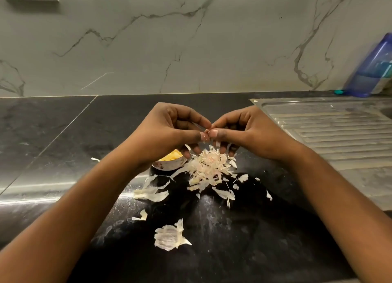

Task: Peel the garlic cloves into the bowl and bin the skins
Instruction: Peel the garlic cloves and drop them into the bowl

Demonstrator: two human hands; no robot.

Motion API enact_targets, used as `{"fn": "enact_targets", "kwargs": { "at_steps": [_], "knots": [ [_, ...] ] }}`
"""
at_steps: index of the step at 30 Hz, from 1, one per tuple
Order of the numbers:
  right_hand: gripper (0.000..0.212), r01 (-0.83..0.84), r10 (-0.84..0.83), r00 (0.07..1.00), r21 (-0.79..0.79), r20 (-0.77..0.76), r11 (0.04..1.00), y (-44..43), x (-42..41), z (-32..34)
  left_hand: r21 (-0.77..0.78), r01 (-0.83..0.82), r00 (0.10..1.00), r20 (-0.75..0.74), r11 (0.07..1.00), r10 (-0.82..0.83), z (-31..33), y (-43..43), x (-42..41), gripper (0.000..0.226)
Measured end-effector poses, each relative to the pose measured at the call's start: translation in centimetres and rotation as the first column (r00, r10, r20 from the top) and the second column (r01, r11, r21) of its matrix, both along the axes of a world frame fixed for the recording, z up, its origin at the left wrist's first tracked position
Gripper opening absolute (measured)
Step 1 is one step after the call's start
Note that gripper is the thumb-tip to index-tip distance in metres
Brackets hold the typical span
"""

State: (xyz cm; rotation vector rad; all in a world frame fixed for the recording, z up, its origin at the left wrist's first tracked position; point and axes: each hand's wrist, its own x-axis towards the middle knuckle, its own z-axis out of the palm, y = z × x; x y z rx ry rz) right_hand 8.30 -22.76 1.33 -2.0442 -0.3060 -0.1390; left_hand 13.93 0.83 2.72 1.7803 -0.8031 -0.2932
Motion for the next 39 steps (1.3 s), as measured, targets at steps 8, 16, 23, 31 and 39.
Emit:
{"fn": "enact_targets", "kwargs": {
  "at_steps": [8,16,23,31,39],
  "knots": [
    [0.014,0.024,-0.025,1.0,-0.139,-0.011,0.99,-0.9,-0.2,0.3,0.178,0.012,0.981,0.187,0.984,-0.046,0.8,0.5,-0.7,0.012],
    [0.027,-0.02,0.014,0.999,-0.208,-0.032,0.978,-1.1,-0.3,0.3,0.562,0.081,0.953,0.199,0.823,-0.23,1.5,1.0,-1.2,0.0],
    [0.014,-0.122,0.104,0.991,-0.232,-0.086,0.965,-0.6,-0.1,-0.4,0.719,-0.045,0.907,0.319,0.694,-0.273,0.6,-0.2,-1.8,0.013],
    [0.015,-0.146,0.138,0.989,-0.213,-0.053,0.966,-0.4,-0.1,-0.4,0.754,-0.102,0.856,0.399,0.649,-0.329,0.0,-0.8,-2.2,0.007],
    [0.012,-0.154,0.146,0.987,-0.158,-0.062,0.975,-0.1,-0.2,-0.3,0.715,-0.133,0.788,0.497,0.687,-0.364,-0.5,-0.5,-1.8,0.011]
  ]
}}
